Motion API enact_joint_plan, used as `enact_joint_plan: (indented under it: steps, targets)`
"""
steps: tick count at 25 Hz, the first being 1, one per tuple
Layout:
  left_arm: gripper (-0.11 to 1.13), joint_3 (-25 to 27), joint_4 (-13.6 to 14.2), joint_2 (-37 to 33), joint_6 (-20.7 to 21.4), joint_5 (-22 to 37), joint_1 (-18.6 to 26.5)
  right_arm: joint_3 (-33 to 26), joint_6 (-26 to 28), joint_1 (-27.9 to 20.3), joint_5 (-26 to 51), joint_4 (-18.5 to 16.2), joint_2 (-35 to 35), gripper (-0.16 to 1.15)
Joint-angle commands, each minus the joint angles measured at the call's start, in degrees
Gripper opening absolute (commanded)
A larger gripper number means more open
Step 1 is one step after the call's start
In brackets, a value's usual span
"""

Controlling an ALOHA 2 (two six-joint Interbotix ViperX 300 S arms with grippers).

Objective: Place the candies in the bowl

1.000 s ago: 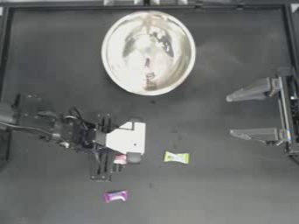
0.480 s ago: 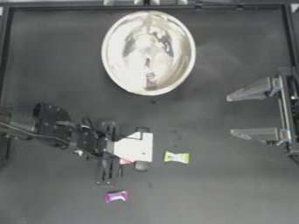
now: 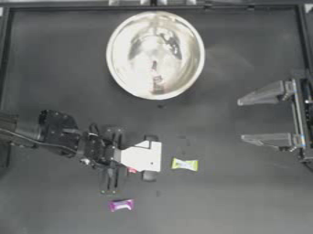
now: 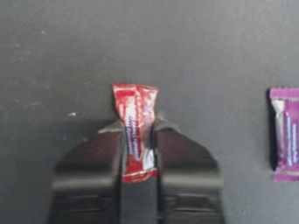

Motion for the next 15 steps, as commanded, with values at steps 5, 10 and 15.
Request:
enact_joint_plan:
  steps: [5,10,15]
  targets:
    - [0.08,-0.97,2.29,-5.36,0.88,0.09,-1.85,-0.97,-0.09,0.09,-0.44,0.18,0.26,0.97]
    - [0.07,-0.79,2.46,-12.30,1.41,-2.11,-0.79,-0.79,-0.09,0.09,-1.14,0.18,0.26,0.97]
    - [0.07,-0.35,3.34,-18.46,2.64,-3.60,2.46,-0.70,0.00,0.09,-1.76,0.18,0.26,0.97]
